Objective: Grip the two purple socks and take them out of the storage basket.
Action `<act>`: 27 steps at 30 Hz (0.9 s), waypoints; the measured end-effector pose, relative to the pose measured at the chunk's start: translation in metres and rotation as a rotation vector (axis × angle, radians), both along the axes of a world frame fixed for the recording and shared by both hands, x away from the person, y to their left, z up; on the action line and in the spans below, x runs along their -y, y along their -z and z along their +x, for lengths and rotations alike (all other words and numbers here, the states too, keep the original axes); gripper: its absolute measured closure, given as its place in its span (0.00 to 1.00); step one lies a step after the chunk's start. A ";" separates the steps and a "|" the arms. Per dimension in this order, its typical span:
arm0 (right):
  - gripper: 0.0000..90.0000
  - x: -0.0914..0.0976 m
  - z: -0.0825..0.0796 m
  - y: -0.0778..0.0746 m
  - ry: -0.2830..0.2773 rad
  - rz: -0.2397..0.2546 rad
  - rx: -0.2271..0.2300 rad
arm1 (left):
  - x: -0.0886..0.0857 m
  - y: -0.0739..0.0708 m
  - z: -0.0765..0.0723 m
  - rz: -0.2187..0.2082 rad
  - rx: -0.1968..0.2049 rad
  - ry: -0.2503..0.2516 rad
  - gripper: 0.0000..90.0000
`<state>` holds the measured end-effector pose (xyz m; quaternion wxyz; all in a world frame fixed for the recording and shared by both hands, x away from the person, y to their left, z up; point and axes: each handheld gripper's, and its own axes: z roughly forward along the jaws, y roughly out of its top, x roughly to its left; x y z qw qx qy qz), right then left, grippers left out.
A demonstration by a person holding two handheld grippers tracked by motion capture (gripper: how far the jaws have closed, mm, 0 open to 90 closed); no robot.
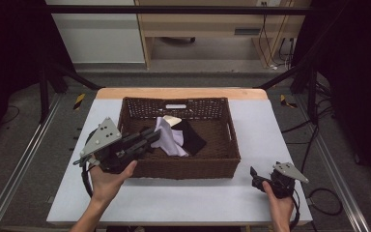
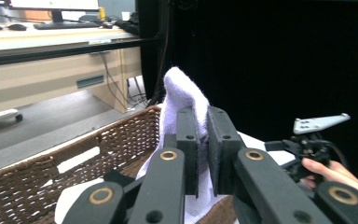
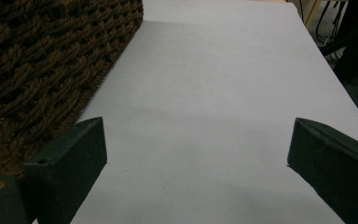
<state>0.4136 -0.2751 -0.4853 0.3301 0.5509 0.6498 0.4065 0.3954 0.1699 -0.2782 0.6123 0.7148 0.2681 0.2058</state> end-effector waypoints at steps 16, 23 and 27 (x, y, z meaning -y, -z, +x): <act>0.06 0.000 0.000 0.000 0.004 -0.001 0.000 | -0.021 0.027 -0.046 0.063 -0.033 0.052 0.93; 0.06 0.000 0.000 0.000 0.005 -0.004 0.002 | -0.023 0.052 -0.051 0.100 -0.092 0.055 0.93; 0.05 0.000 0.000 0.000 0.005 -0.001 0.001 | -0.019 0.072 -0.050 0.139 -0.138 0.063 0.93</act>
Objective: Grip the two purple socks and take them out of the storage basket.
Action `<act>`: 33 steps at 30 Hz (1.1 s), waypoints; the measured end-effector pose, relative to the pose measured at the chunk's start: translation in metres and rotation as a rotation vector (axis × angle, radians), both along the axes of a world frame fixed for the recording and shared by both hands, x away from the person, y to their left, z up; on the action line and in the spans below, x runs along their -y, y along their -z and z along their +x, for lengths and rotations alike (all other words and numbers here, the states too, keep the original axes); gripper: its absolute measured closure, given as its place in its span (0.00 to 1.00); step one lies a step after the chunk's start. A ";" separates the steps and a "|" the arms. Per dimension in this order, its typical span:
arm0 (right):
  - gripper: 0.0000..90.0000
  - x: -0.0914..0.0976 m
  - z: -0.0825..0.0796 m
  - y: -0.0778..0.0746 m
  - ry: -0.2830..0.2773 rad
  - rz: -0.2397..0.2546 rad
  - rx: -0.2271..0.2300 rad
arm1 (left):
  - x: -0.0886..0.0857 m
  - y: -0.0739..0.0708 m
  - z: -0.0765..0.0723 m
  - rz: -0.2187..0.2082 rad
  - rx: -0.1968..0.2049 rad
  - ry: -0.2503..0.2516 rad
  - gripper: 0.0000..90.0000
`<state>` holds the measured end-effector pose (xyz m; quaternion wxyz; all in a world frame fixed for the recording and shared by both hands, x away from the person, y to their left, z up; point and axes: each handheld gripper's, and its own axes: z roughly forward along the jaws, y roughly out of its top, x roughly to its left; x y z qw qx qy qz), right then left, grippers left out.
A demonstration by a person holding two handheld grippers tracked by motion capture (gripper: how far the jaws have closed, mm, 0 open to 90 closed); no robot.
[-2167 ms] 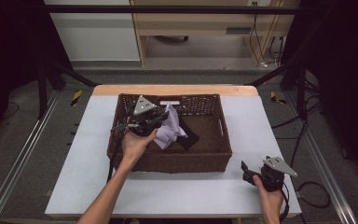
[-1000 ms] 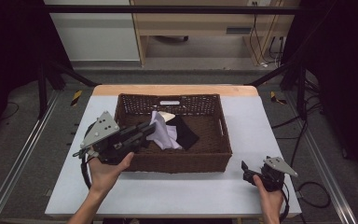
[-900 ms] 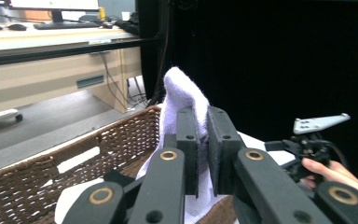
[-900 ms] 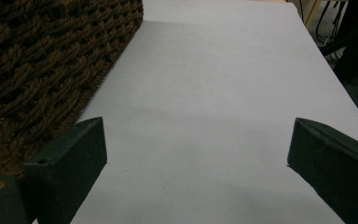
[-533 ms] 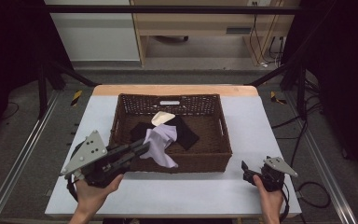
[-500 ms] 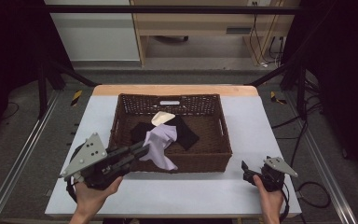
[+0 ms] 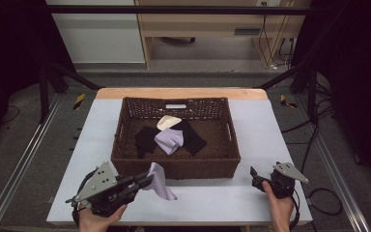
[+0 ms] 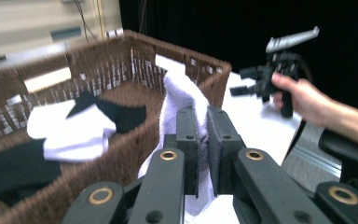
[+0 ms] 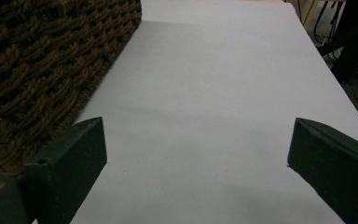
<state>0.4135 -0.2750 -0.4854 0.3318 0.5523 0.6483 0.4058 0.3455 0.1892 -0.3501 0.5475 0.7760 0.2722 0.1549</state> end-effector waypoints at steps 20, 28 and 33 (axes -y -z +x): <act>0.05 0.000 0.000 0.000 0.002 0.000 0.003 | 0.022 0.087 0.025 0.256 -0.230 -0.024 0.93; 0.05 0.000 0.000 0.000 0.000 -0.001 0.004 | 0.010 0.096 0.031 0.275 -0.269 -0.094 0.73; 0.05 -0.001 0.000 0.000 0.001 -0.006 0.003 | 0.000 0.084 0.029 0.218 -0.233 -0.151 0.56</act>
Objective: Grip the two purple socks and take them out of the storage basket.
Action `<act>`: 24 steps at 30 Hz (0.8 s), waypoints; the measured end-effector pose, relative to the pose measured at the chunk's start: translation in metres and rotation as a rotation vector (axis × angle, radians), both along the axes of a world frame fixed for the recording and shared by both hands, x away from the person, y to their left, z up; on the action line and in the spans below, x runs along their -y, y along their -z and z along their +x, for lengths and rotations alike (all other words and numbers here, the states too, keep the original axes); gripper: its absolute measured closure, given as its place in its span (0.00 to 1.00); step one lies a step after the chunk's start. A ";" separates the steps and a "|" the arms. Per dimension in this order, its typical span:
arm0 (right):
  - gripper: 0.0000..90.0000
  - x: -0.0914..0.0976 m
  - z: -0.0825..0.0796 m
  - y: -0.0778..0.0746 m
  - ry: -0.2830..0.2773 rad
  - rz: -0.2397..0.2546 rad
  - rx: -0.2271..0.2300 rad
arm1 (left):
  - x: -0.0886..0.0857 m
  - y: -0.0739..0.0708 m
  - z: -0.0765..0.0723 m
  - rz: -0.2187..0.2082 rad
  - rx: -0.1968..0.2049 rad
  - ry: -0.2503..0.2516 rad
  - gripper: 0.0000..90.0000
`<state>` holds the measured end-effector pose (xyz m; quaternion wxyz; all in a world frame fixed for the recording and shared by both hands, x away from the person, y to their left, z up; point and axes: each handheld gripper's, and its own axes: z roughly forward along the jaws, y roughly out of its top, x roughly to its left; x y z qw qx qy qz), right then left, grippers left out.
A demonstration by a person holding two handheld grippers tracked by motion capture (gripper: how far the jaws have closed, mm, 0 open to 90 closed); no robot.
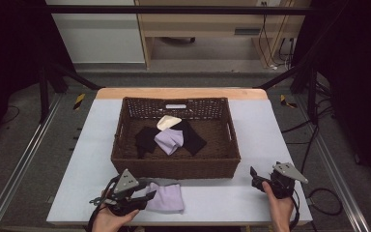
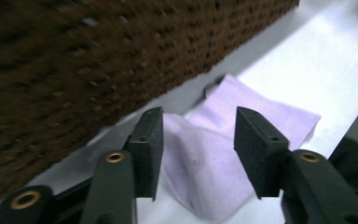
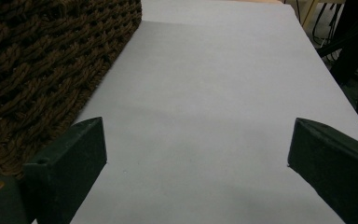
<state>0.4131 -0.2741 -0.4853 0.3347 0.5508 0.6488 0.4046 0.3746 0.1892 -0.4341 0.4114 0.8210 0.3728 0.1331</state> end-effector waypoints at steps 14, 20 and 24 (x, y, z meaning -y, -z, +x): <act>0.05 0.000 0.000 0.000 0.002 0.000 -0.007 | -0.011 -0.062 0.014 -0.092 0.164 -0.059 0.53; 0.05 0.000 0.001 0.000 0.002 0.002 -0.008 | -0.005 -0.085 0.040 -0.116 0.189 -0.086 0.54; 0.05 0.000 0.001 0.000 -0.001 0.003 -0.006 | 0.000 -0.094 0.057 -0.121 0.200 -0.108 0.55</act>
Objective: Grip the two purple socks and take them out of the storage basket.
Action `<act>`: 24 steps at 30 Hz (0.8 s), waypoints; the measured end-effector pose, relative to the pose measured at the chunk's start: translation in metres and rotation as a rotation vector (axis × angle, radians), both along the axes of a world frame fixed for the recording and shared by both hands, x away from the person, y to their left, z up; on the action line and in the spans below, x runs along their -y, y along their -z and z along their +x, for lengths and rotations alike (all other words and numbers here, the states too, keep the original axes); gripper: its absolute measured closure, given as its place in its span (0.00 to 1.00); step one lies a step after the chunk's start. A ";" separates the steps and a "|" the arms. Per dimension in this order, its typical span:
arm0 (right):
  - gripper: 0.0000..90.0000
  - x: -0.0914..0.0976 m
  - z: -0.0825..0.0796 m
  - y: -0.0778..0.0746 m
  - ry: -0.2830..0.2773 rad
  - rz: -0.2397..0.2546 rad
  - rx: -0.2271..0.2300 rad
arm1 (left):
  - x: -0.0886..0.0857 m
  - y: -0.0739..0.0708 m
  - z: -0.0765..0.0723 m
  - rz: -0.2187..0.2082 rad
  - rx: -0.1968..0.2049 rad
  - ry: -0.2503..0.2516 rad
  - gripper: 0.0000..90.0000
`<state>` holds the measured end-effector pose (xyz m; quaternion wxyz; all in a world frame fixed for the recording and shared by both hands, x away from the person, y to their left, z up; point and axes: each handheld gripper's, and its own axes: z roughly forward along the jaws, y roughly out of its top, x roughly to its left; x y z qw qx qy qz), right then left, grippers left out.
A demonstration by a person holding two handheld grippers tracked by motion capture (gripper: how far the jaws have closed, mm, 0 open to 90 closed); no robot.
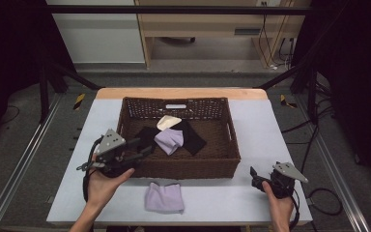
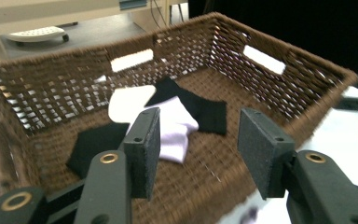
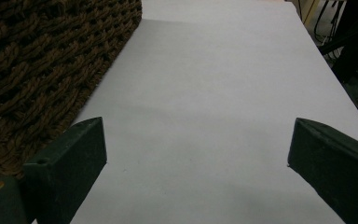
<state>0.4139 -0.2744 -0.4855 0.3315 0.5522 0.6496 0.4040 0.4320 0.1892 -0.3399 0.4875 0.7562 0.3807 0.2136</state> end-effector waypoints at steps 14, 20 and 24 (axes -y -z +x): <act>0.05 0.000 0.000 0.000 -0.001 0.001 -0.001 | 0.017 -0.016 0.052 0.030 0.041 -0.032 0.56; 0.05 0.000 0.000 0.000 -0.001 0.002 -0.002 | 0.026 -0.014 0.075 0.069 0.052 -0.056 0.57; 0.05 0.000 0.000 0.000 -0.001 0.002 -0.001 | 0.031 -0.003 0.094 0.082 0.045 -0.094 0.58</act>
